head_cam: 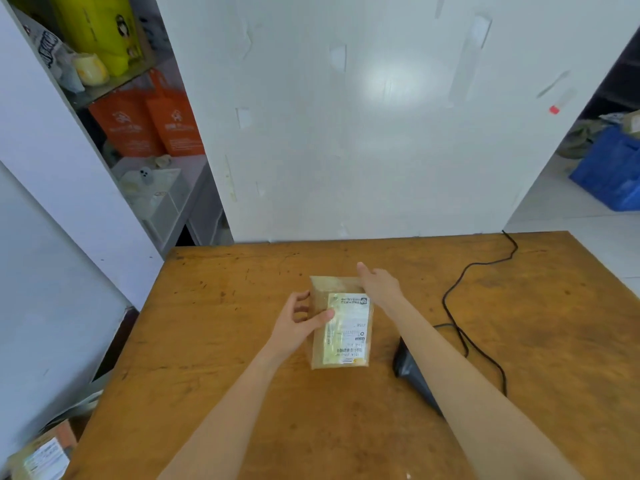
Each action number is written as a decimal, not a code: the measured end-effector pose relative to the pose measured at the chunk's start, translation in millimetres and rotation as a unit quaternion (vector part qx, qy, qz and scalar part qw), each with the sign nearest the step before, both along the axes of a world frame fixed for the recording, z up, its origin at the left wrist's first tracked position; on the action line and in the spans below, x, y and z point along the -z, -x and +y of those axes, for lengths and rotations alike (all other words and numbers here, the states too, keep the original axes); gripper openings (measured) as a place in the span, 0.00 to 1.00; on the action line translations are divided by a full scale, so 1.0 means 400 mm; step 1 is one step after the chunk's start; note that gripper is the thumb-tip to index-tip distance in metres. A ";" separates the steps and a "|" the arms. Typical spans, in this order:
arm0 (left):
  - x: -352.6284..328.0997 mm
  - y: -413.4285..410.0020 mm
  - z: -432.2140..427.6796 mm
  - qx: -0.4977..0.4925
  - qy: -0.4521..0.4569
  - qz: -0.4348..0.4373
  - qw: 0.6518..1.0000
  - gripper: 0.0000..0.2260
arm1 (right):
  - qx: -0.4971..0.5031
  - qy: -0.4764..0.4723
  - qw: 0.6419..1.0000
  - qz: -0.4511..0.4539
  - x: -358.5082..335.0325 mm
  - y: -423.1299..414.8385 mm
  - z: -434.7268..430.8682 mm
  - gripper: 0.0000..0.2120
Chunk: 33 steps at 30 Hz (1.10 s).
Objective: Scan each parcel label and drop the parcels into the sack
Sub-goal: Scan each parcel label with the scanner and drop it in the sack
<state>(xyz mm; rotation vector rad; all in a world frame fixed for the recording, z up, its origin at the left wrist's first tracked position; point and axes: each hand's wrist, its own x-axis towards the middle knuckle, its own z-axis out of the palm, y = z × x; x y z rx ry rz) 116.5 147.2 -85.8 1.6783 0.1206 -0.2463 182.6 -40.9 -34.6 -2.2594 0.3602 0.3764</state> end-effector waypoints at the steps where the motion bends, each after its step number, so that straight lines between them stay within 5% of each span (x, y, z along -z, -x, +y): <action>1: 0.003 0.015 0.002 -0.006 0.002 0.006 1.000 0.37 | -0.005 -0.006 1.000 0.005 0.001 0.018 0.001 0.35; 8: -0.005 0.089 -0.001 -0.039 0.054 0.077 0.995 0.29 | -0.075 -0.119 0.986 0.092 -0.009 0.129 -0.003 0.38; 13: -0.027 0.090 0.024 0.042 0.019 0.148 0.988 0.31 | -0.087 -0.213 0.957 0.177 0.004 0.131 -0.034 0.36; 18: -0.019 0.090 0.069 -0.064 0.249 0.229 0.939 0.37 | 0.107 -0.451 0.856 0.227 0.051 0.169 -0.077 0.32; 21: 0.002 0.101 0.049 -0.129 0.264 0.234 0.927 0.41 | 0.213 -0.531 0.795 0.202 0.096 0.217 -0.071 0.27; 25: 0.010 0.105 -0.022 -0.088 0.207 0.236 0.945 0.37 | 0.278 -0.536 0.772 0.200 0.131 0.285 -0.040 0.28; 28: 0.020 0.089 -0.064 -0.109 0.146 0.218 0.959 0.33 | 0.258 -0.518 0.788 0.210 0.141 0.328 -0.032 0.29; 31: 0.035 0.068 -0.076 -0.167 0.098 0.174 0.965 0.22 | 0.209 -0.434 0.856 0.188 0.146 0.352 -0.055 0.23; 33: 0.034 0.063 -0.078 -0.176 0.079 0.145 0.970 0.19 | 0.224 -0.322 0.916 0.078 0.171 0.361 -0.095 0.18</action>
